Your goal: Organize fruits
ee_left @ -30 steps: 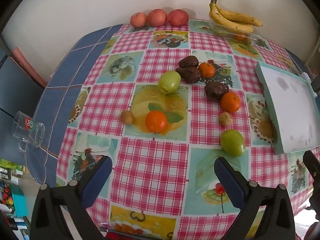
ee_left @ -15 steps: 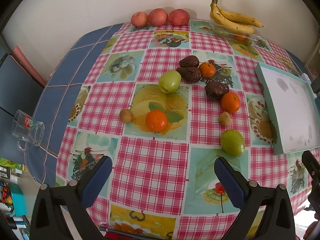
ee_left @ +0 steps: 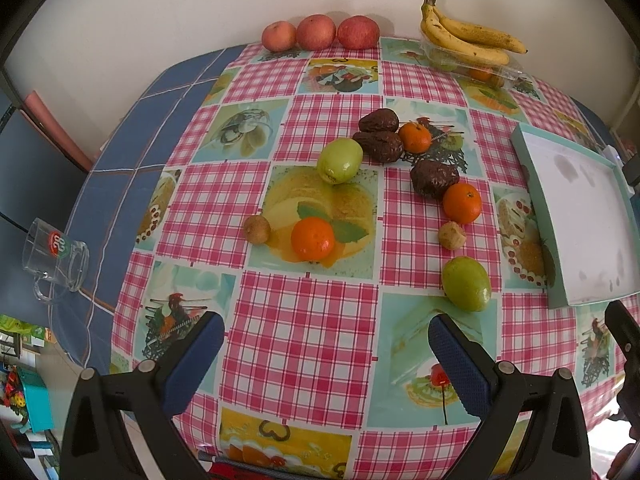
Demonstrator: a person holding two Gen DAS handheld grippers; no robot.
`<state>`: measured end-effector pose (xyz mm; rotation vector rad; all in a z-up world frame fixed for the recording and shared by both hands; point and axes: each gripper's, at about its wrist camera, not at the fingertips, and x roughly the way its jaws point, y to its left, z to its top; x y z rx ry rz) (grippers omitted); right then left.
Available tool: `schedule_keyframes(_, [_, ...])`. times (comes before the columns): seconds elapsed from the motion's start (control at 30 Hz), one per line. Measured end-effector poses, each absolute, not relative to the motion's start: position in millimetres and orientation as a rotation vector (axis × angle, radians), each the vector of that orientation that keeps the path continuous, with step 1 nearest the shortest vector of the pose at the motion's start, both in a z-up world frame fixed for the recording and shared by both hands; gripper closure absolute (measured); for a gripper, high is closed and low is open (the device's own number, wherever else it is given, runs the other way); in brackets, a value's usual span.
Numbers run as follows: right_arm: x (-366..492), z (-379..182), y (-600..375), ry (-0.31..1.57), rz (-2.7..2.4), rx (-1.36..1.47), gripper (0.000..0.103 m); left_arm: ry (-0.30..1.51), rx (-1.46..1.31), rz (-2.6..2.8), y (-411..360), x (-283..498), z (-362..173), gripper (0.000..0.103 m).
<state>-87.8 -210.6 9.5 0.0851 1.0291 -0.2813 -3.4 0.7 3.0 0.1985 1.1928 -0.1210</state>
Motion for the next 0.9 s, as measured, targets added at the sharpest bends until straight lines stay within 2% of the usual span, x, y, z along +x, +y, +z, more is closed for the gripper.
schedule_keyframes(0.9, [-88.2,9.7,-210.4,1.028,-0.279,0.087,0.010,1.192,0.196,-0.124,-0.5,-5.9,4.1,0.000])
